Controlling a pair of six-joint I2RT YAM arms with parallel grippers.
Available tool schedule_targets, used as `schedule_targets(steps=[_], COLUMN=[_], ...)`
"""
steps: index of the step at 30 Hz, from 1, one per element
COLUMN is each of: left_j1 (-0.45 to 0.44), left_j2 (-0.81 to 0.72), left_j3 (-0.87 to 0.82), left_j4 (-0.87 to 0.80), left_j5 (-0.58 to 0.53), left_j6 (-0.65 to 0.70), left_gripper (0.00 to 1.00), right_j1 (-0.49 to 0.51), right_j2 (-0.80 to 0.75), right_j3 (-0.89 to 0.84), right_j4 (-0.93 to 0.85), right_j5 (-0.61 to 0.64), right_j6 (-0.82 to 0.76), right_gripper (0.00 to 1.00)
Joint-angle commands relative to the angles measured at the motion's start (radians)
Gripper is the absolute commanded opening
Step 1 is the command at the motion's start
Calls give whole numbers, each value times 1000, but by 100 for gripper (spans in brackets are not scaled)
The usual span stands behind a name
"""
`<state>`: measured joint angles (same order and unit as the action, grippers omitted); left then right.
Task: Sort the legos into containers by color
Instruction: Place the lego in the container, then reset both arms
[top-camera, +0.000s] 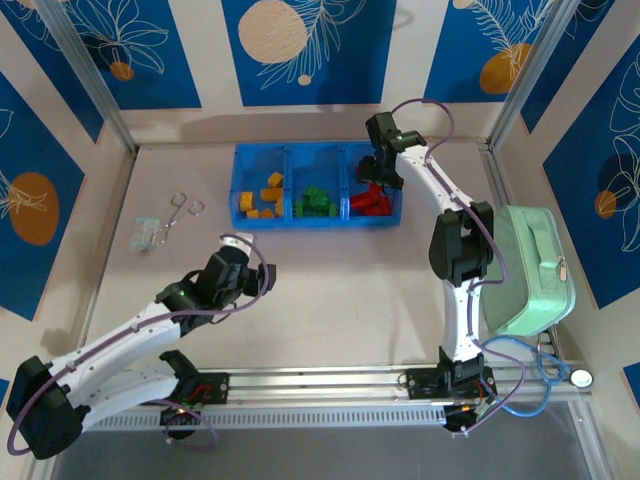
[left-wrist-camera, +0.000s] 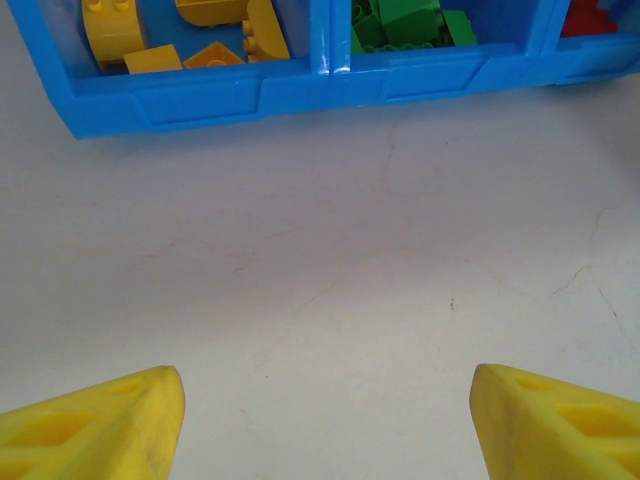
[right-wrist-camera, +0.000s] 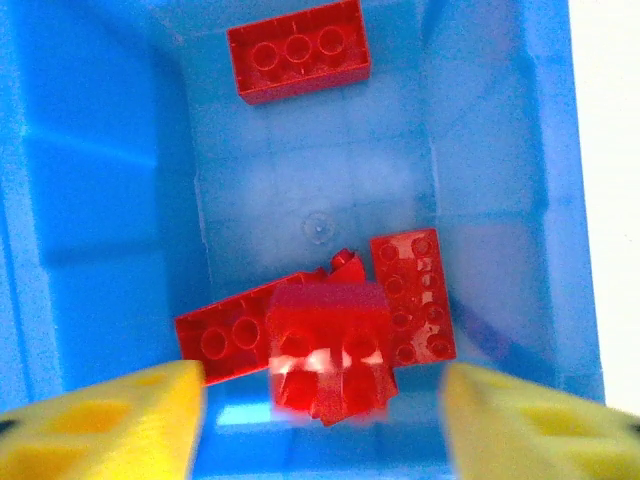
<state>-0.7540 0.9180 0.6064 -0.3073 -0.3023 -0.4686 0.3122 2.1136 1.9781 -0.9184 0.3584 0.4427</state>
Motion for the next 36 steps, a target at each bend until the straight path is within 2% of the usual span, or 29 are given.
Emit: schedule_targets(steps=[1,9,17,23,28,29,32,36], left_j1=[-7,-6,-5,-6,-7,-6,-7,-6], left_j2=[-14,-52,-140,-196,-247,-258,-296,-353], left_j3=[-14,-12,-20,-32,-70,-77,-101,-147], left_j4=[-16,-31,-80,-93,-65,-63,-60,-31], left_j5=[-35,-97,-284,-432,-547,-568,-647,-723], left_j6=[19,37,65,110,150,157,171,214], left_gripper=[75,78,88,93,95,95,96,100], right_j1=[12,45,93,131,146,146,144,145], right_j2=[-13,-181,-502,-827,-1149,-1202,-1359,-1577], right_j3=[29,-107,-444,-756,-1068,-1112,-1255,-1456], right_j4=[-30,44,248,430,602,614,631,647], right_j5=[-5,10,32,82,101,121,235,247], right_j6=[-1,-12,-38,-61,-112,-109,-80,-130], right_gripper=[76,77,78,81,88,98,99,99])
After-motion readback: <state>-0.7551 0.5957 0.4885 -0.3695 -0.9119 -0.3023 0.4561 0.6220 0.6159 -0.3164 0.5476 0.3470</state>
